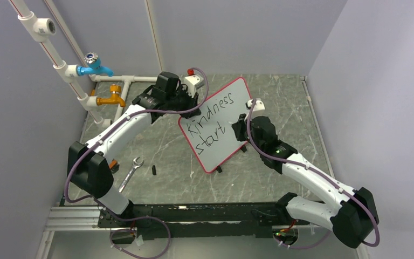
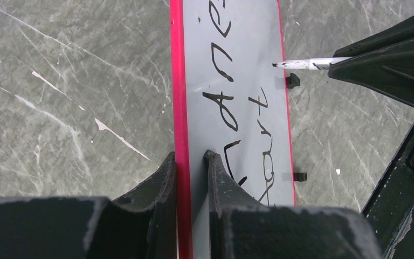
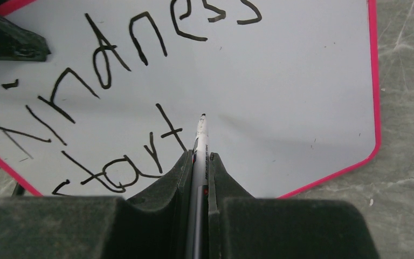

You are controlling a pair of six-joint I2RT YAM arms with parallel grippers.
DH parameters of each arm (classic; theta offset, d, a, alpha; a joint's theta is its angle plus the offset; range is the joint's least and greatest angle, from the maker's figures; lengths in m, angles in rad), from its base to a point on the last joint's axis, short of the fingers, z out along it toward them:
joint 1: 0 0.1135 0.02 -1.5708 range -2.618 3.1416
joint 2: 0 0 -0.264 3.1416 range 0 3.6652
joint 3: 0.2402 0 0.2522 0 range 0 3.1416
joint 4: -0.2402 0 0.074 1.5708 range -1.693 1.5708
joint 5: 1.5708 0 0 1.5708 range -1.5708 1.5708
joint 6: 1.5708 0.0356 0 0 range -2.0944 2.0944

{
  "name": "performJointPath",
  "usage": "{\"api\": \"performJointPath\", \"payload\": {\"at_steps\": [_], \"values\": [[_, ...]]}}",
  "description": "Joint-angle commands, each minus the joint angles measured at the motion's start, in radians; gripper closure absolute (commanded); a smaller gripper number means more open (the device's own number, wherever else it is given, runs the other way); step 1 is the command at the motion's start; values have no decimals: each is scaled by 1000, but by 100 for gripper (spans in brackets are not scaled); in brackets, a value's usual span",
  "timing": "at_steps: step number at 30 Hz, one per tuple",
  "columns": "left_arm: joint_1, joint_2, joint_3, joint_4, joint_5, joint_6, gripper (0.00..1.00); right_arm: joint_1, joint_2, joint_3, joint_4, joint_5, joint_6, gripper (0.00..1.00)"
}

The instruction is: Write a sentence on the whiteboard

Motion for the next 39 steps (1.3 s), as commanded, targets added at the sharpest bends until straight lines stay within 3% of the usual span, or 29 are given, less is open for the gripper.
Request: {"api": "performJointPath", "payload": {"at_steps": [1, 15, 39], "values": [[-13, 52, -24, -124, -77, 144, 100, -15, 43, 50, 72, 38, 16, 100], [-14, 55, -17, -134, -72, 144, 100, -38, 153, 93, 96, 0, 26, 100], [-13, 47, -17, -136, -82, 146, 100, -36, 150, -2, 98, -163, 77, 100]]}}
